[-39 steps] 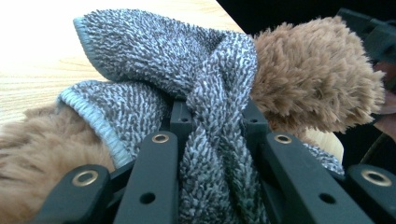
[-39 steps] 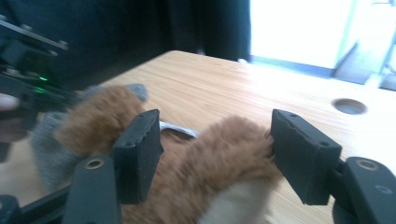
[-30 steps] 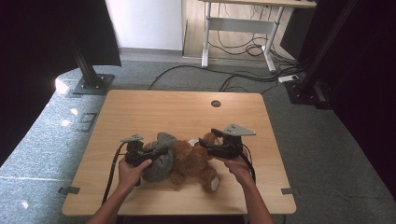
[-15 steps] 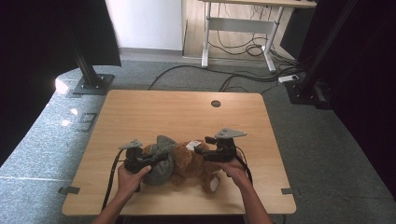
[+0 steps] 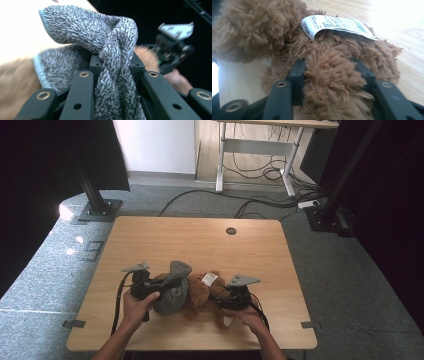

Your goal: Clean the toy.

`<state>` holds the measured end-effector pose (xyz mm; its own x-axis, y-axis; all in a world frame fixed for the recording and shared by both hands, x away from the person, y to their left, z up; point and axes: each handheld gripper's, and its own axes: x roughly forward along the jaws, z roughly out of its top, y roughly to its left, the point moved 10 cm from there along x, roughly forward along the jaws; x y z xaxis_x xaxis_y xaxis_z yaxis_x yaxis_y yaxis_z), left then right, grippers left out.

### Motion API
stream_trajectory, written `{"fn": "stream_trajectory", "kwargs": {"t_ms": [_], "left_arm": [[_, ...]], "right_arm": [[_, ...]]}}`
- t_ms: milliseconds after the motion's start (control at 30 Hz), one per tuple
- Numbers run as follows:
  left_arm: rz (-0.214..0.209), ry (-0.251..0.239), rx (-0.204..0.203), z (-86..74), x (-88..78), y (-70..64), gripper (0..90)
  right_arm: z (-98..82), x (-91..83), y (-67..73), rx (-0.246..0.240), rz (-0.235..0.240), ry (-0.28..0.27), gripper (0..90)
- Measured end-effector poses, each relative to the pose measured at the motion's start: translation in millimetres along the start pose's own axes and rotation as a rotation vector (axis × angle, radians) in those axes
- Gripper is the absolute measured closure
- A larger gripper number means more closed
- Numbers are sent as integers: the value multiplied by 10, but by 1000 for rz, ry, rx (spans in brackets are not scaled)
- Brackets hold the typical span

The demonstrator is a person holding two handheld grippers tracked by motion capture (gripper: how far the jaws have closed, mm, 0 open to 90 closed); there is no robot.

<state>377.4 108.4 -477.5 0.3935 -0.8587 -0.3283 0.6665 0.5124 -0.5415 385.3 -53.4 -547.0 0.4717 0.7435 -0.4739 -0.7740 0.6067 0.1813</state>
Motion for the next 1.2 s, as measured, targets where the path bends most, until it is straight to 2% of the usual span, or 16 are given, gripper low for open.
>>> {"fn": "stream_trajectory", "kwargs": {"t_ms": [133, 233, 300, 400, 467, 500, 567, 667, 867, 1033, 1133, 1200], "left_arm": [[-51, 4, 31, 208, 80, -248, 708], [-86, 36, 34, 272, 208, -373, 708], [-86, 86, 45, 232, 349, -409, 708], [-63, 214, 49, 8, 617, -368, 709], [-56, 273, 47, -154, 736, -322, 708], [-60, 282, 43, -193, 753, -303, 709], [-78, 270, 16, -219, 724, -267, 712], [-72, 250, -3, -236, 627, -186, 713], [-106, 201, -96, -334, 395, 27, 716], [-78, 154, -111, -286, 278, 186, 714], [-77, 149, -116, -265, 324, 211, 715], [-53, 148, -88, -230, 393, 228, 715]], "right_arm": [[-17, -1, 72, -42, 5, -7, 606], [-17, 5, 106, -58, 1, -11, 612], [-14, 7, 97, -58, -11, -16, 614], [-12, 8, 85, -62, -26, -21, 615], [-15, 5, 76, -67, -34, -23, 621], [-20, 1, 67, -73, -45, -23, 626], [-31, -10, 52, -82, -53, -25, 632], [-26, -20, 42, -89, -59, -36, 648], [-1, -25, -17, -107, -100, -35, 678], [29, -27, -91, -108, -125, -35, 685], [56, -13, -136, -118, -144, -32, 693], [84, -2, -191, -135, -172, -28, 699]]}}
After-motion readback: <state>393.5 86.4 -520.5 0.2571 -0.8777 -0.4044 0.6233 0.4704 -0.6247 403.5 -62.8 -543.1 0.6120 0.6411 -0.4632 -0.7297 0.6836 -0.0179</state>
